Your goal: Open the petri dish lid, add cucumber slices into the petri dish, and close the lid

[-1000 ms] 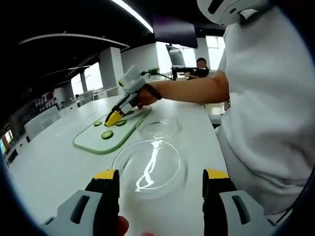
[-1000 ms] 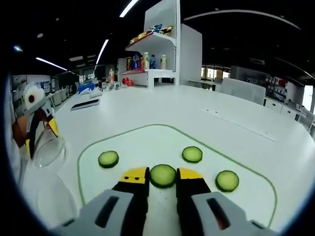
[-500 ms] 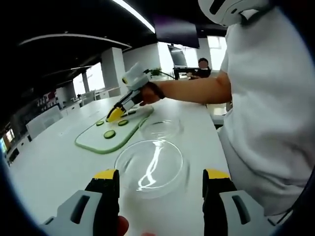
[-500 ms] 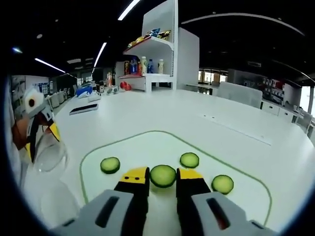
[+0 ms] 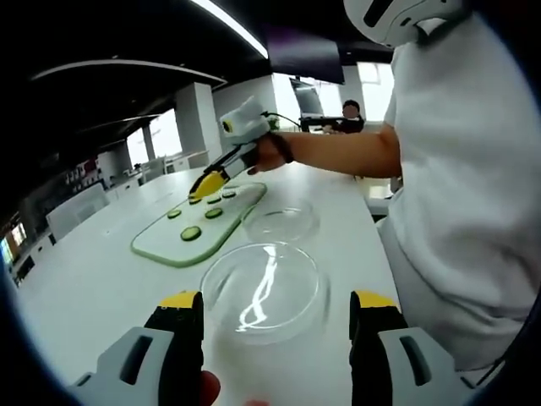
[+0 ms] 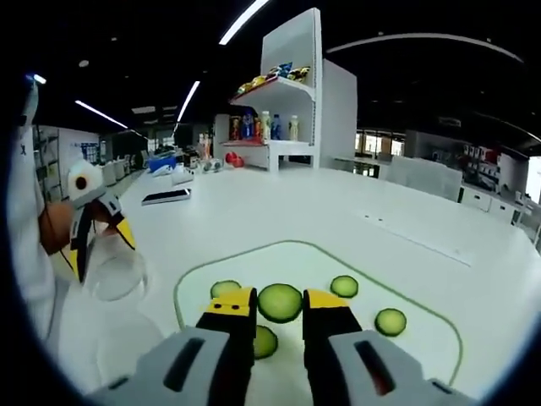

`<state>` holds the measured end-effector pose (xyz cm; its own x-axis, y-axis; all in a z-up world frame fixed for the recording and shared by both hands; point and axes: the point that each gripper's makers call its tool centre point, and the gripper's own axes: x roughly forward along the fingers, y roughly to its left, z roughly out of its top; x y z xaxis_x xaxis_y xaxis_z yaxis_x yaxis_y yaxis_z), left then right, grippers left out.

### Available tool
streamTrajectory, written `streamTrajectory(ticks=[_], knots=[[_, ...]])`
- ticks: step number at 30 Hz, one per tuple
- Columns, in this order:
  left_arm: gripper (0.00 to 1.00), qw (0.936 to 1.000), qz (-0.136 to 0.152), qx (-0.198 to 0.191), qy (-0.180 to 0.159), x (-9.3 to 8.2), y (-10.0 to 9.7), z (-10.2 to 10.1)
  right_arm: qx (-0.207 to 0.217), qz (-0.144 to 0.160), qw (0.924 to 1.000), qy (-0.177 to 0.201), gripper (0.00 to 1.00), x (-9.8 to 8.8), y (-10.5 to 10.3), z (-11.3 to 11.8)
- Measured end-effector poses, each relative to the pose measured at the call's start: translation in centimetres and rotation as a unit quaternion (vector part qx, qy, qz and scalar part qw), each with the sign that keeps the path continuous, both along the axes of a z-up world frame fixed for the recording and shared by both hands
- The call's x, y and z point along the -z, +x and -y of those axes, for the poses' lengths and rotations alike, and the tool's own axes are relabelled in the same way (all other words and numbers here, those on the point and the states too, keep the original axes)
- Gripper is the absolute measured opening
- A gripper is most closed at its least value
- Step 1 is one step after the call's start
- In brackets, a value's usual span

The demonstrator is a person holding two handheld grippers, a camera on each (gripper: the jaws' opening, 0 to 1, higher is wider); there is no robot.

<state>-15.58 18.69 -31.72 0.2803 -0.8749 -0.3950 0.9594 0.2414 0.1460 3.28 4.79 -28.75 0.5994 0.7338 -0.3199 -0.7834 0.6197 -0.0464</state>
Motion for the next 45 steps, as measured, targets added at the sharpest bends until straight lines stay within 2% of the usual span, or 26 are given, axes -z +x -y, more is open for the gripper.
streamTrajectory(ticks=[11,15,17,19,29,35,45], knots=[[0.69,1.0,-0.001,0.002,0.0,0.1,-0.1,0.1,-0.072,0.015,0.9972,-0.014,0.21,-0.2,-2.5,-1.0],[0.69,1.0,0.0,0.002,-0.002,-0.1,0.0,0.2,-0.134,0.037,0.9895,-0.039,0.21,-0.3,-4.7,-1.5],[0.69,1.0,-0.001,0.0,-0.003,-0.1,0.0,0.1,-0.164,0.051,0.9843,-0.039,0.21,-0.6,-5.6,-1.6],[0.69,1.0,-0.002,0.0,-0.003,0.0,0.0,0.1,-0.188,0.053,0.9801,-0.033,0.21,-0.8,-6.8,-1.9],[0.7,1.0,-0.003,0.006,-0.004,-0.1,-0.2,0.4,-0.219,0.046,0.9736,-0.047,0.21,-0.1,-8.8,-2.1],[0.7,1.0,-0.002,0.003,-0.007,-0.3,-0.2,0.3,-0.247,0.04,0.9668,-0.05,0.22,0.2,-10.3,-2.3],[0.7,1.0,-0.005,0.006,-0.001,0.2,-0.4,0.3,-0.263,0.036,0.9623,-0.06,0.22,0.7,-11.0,-2.4]])
